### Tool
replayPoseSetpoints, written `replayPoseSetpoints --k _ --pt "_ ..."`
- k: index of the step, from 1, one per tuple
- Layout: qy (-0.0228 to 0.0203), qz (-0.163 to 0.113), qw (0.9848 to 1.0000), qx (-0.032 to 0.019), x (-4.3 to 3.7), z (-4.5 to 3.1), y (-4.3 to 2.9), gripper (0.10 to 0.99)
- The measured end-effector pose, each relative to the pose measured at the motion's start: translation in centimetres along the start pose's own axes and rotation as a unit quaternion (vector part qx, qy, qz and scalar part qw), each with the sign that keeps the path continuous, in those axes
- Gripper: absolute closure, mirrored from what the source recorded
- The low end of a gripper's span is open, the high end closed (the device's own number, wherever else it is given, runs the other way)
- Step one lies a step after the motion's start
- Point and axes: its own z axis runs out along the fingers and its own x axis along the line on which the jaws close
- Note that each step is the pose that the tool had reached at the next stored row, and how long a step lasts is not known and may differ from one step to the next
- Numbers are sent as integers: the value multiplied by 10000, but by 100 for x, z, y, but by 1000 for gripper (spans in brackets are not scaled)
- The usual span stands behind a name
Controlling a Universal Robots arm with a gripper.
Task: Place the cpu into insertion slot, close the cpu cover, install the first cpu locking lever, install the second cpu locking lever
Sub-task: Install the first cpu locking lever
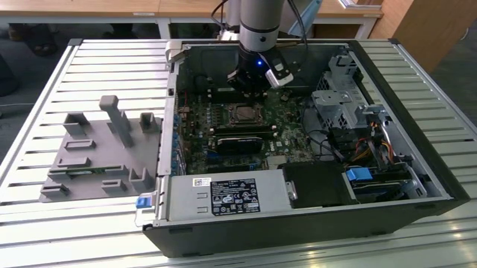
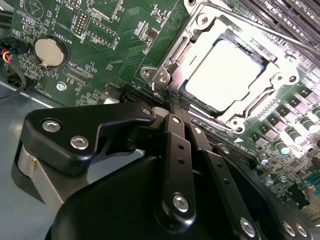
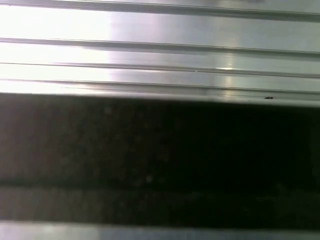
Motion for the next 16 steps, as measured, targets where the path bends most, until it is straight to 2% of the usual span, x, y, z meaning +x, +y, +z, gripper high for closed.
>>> replayPoseSetpoints --k 5,12,16 --pt "0 -1 10000 21 0 16 12 980" --pt "0 -2 10000 21 -1 29 29 980" --pt "-1 -1 10000 19 -2 -7 32 980"
